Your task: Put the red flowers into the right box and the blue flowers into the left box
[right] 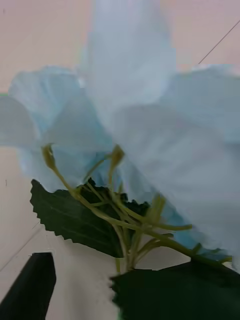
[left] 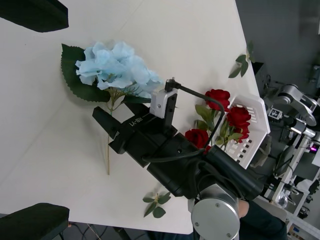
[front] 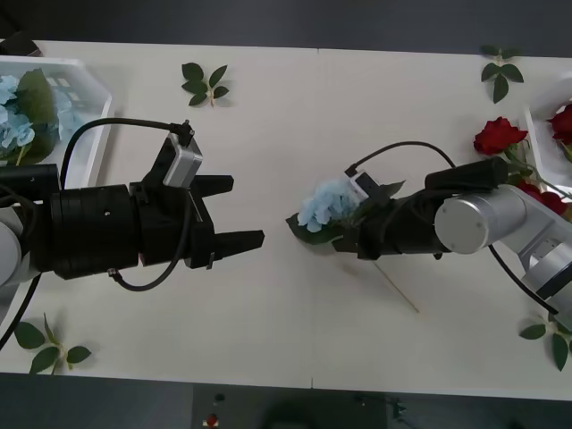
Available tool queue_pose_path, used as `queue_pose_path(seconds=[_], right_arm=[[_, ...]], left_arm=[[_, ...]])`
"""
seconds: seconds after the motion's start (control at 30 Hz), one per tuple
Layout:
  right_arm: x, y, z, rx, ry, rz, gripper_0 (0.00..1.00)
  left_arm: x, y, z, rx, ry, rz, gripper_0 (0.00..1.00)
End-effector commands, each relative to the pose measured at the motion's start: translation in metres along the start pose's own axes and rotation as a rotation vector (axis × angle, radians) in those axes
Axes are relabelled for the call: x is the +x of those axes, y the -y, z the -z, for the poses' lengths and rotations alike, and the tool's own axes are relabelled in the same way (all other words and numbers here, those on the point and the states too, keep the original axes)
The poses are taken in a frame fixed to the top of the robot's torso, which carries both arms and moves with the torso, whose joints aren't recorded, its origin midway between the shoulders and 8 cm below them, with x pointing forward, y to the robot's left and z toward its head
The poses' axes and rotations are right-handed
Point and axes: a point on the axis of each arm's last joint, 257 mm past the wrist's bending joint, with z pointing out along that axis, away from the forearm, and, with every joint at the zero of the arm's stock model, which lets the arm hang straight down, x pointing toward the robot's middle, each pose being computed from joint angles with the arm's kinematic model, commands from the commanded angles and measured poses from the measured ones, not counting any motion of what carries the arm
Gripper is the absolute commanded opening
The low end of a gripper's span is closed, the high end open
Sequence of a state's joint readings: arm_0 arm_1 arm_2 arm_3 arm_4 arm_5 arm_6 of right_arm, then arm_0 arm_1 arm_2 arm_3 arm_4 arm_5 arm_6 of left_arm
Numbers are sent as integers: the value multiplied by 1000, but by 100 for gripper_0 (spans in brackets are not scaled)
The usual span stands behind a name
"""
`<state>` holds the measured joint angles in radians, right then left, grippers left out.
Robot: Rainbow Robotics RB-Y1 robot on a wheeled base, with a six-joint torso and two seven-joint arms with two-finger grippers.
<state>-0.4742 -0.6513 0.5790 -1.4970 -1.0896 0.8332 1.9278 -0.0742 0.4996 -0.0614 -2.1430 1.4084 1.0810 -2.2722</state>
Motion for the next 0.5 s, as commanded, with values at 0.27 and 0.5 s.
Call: queue_pose_path(seconds=[0.27, 0.5], right_arm=[[-4, -6, -1, -6, 11, 11, 0], [-2, -6, -2, -7, 7, 9, 0]], left_arm=[[-18, -2, -5, 5, 33, 12, 100], [-16, -3, -5, 3, 30, 13, 100]])
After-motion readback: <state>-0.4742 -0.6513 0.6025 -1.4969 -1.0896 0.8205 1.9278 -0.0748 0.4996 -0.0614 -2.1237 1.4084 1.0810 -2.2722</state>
